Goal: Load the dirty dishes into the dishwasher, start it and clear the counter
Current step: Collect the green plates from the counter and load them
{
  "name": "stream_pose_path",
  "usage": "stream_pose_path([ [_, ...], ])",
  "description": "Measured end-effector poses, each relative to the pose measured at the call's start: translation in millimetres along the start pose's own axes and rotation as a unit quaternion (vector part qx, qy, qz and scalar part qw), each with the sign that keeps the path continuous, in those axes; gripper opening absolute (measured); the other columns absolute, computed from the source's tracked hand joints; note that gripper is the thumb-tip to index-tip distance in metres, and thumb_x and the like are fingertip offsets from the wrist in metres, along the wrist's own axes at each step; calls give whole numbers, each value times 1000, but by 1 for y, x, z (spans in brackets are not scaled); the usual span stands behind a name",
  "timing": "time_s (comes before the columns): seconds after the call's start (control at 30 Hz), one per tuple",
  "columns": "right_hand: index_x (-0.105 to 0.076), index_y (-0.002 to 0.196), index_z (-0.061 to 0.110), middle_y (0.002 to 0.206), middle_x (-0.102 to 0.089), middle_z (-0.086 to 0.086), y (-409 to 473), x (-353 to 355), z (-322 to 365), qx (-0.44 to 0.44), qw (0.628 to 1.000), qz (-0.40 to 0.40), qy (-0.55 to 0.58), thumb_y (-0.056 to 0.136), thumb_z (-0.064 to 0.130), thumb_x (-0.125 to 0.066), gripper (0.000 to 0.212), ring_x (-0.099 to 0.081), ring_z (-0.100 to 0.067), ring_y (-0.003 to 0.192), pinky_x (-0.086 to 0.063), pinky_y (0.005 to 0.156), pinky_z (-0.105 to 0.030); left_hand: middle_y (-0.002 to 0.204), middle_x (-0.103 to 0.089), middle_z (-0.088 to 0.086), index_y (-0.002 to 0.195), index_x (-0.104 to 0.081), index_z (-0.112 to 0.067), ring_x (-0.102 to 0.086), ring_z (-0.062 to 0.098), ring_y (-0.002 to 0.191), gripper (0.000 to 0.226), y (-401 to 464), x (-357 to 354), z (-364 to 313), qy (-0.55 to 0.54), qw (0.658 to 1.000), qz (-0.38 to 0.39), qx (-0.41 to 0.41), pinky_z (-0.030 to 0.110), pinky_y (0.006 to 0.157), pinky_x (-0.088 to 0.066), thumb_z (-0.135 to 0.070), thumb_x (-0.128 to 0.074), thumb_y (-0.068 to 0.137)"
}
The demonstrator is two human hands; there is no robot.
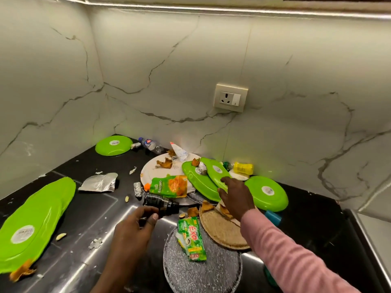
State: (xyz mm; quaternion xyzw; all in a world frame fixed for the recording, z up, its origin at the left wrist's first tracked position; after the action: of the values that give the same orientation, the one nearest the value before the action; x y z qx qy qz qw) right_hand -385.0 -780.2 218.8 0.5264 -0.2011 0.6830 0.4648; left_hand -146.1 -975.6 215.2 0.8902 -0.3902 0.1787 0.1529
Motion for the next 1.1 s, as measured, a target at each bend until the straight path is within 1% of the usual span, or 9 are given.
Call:
stream_pose_path([
  [0.1,-45,134,17,132,-54,-12,53,-36,-8,-24,997,54,-41,92,40,-54,49,-48,-32,122,-41,95,-39,76,-72,-17,89,-70,-29,-66,-3,74,17,25,-6,-11,16,1000,-23,8,6,59,-44,-13,-69,87],
  [0.3,-25,144,19,148,-26,-16,103,-99,-47,-98,978,168,-77,86,53,-58,75,-24,-40,137,-34,103,-54,86,-71,-8,95,-71,-27,-66,6,78,10,77,-21,-28,70,996,-46,9,26,67,-50,-19,-68,89],
  [0.43,-22,145,17,141,-35,-19,116,-124,-67,-108,973,193,-61,89,58,-50,75,-38,-41,129,-39,98,-50,89,-71,-8,97,-71,-26,-65,10,80,10,92,-25,-25,80,995,-55,13,32,73,-53,-20,-68,89],
  [0.6,-24,142,3,122,-53,-24,128,-117,-52,1,967,114,-229,97,14,-33,46,-59,-38,107,-51,85,-45,92,-70,-12,98,-70,-29,-65,5,82,10,91,-27,-13,80,995,-55,35,24,66,-49,-24,-66,90],
  [0.67,-30,136,2,120,-58,-19,126,-99,-52,14,967,96,-235,97,4,-28,39,-61,-35,108,-50,82,-42,92,-69,-14,98,-69,-31,-64,2,82,10,88,-27,-13,83,995,-51,35,19,64,-46,-24,-66,90],
  [0.8,-42,118,7,101,-65,-24,122,-17,-68,-66,997,2,-42,91,1,-41,28,-63,-41,95,-48,72,-43,90,-71,-13,94,-69,-34,-65,4,83,13,86,-20,-8,63,996,-50,41,18,66,-45,-22,-66,90],
  [0.9,-51,117,6,92,-64,-30,105,45,-91,-119,976,-84,164,88,2,-48,29,-61,-44,84,-47,70,-43,88,-72,-9,91,-69,-35,-66,7,82,14,84,-17,-8,44,997,-52,47,21,67,-47,-22,-67,90],
  [1.0,-59,107,5,85,-67,-16,79,75,-107,-168,896,-98,399,90,-1,-46,23,-64,-37,78,-52,72,-43,84,-73,-8,92,-70,-33,-67,8,81,7,80,-29,-13,12,998,-32,55,25,71,-53,-30,-64,91],
  [1.1,-61,97,-1,70,-68,-17,46,61,-90,-222,787,-9,576,88,-8,-42,23,-66,-28,60,-58,57,-38,92,-73,2,97,-69,-22,-70,19,84,29,78,-61,-19,-87,991,21,96,37,77,-59,-46,-55,86],
])
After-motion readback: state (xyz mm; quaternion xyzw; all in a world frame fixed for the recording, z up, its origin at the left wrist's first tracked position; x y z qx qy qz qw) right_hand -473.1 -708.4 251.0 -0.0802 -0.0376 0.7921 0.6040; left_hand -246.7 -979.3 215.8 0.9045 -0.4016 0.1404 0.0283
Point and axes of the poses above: each hand's wrist, its own y-axis towards the middle knuckle, its own x-axis out of the back of the hand, z = x × y, the point moved 10 cm from there along y, towards the middle knuckle
